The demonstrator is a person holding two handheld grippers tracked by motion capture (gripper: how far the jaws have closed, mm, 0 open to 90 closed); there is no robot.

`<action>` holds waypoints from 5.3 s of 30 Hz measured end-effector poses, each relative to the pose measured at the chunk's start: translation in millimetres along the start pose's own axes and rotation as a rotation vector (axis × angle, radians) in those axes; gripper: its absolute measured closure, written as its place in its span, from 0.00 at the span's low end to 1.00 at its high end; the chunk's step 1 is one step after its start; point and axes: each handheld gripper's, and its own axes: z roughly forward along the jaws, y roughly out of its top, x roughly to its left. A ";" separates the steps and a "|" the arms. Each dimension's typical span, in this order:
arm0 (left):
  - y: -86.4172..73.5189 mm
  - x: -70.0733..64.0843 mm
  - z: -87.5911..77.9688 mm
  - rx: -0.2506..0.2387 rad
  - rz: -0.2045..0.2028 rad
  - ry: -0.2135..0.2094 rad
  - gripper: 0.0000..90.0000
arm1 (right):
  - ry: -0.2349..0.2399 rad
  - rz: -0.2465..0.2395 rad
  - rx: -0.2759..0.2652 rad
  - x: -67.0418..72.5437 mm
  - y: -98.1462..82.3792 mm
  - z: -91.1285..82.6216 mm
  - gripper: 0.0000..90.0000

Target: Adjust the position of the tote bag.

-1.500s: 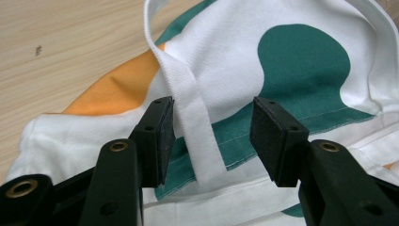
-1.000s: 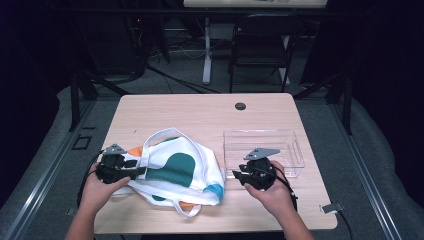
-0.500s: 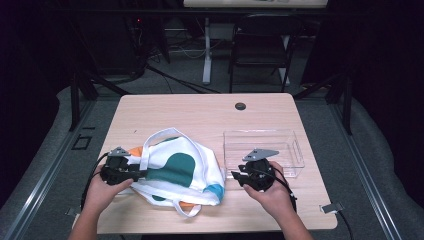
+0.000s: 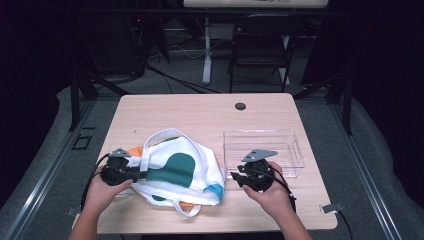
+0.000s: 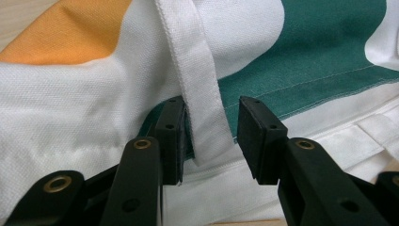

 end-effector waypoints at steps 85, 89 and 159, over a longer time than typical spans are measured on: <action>10.7 -8.5 -31.0 -0.062 0.074 0.036 0.98 | 0.030 -0.093 0.010 16.3 0.7 6.0 0.74; 14.3 -8.5 -34.4 -0.059 0.080 0.031 0.98 | 0.045 -0.098 0.017 19.1 2.0 6.2 0.78; 25.9 -3.0 -45.7 -0.109 0.073 0.019 0.98 | 0.142 -0.320 0.172 95.3 36.9 93.4 0.82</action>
